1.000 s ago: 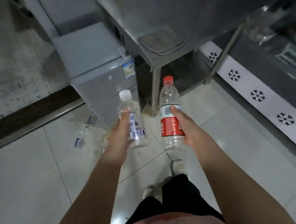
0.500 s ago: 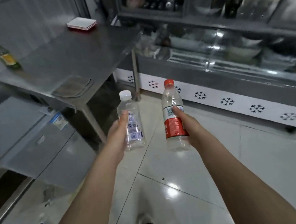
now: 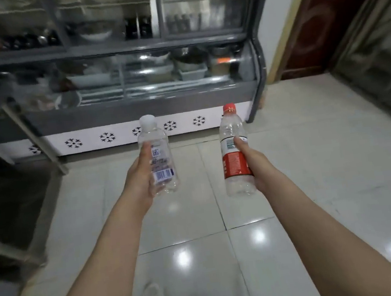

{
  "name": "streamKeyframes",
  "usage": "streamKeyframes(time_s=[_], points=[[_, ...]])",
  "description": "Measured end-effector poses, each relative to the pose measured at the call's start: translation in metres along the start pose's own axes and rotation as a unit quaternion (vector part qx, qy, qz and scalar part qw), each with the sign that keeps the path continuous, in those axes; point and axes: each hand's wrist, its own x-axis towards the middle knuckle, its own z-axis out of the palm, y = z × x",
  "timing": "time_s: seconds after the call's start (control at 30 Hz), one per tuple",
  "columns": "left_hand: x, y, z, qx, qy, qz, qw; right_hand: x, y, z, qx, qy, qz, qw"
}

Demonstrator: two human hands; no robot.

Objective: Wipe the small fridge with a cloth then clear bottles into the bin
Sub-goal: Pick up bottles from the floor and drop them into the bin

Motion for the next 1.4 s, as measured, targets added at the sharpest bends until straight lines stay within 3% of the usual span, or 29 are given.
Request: streamKeyframes(time_s=[0.3,0.7,1.13,1.4], points=[[-0.035,-0.047,0.177,0.088,-0.185,-0.043,0.978,-0.08,-0.006,-0.187,0.106,0.173,-0.04,0.978],[-0.045,-0.098,0.401,0.195,-0.426,-0.083,0.88,-0.132,-0.012,-0.335,0.228,0.392,-0.06,0.889],[-0.011,-0.139,0.558,0.239,-0.528,-0.107,0.808,-0.078,-0.063,-0.435,0.221,0.499,-0.075,0.835],[0.011,-0.165,0.667,0.243,-0.5,-0.105,0.825,-0.014,-0.105,-0.551,0.173,0.486,-0.046,0.855]])
